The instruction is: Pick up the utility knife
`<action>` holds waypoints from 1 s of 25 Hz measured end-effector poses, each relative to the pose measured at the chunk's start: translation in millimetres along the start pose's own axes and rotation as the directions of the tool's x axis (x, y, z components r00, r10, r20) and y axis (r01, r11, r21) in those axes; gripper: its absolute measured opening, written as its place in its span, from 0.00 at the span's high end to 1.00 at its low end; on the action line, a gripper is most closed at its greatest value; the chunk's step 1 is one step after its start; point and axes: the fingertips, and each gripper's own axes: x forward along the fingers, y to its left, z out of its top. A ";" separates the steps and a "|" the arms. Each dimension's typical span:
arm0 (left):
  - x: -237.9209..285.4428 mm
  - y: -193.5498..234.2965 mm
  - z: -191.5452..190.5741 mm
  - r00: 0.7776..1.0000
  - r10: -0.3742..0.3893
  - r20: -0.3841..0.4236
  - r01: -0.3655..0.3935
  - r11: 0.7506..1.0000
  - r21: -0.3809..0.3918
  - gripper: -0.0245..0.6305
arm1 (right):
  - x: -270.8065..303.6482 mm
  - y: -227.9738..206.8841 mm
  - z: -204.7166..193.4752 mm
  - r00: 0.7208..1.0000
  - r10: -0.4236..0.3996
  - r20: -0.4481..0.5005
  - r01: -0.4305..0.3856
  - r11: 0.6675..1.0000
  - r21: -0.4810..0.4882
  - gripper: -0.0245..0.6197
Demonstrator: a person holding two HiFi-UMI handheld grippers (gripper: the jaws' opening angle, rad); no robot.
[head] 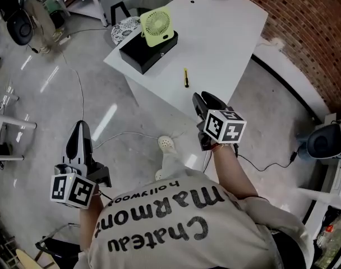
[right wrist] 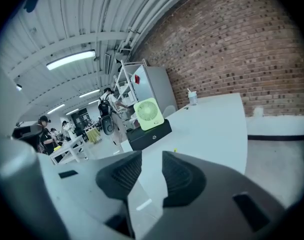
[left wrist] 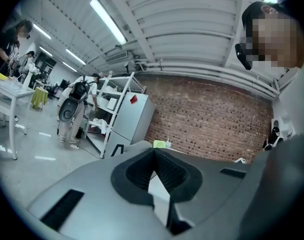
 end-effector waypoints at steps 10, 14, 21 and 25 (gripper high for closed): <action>67.8 33.8 -1.1 0.996 0.081 -0.034 -0.082 0.996 -0.023 0.96 | 96.7 -34.2 6.2 0.992 -0.011 -0.122 0.011 1.000 -0.002 0.75; 84.7 45.5 -0.6 0.993 0.110 -0.044 -0.111 0.993 -0.025 0.96 | 124.2 -41.8 -8.0 0.981 -0.015 -0.192 0.016 1.000 0.006 0.74; 101.4 52.6 -4.6 0.990 0.131 -0.054 -0.133 0.991 -0.031 0.96 | 151.2 -59.0 -23.5 0.958 -0.053 -0.280 0.044 0.998 -0.036 0.71; 104.6 58.2 -0.7 0.988 0.145 -0.048 -0.146 0.989 -0.028 0.96 | 161.0 -63.4 -33.8 0.939 -0.076 -0.335 0.065 0.997 -0.044 0.71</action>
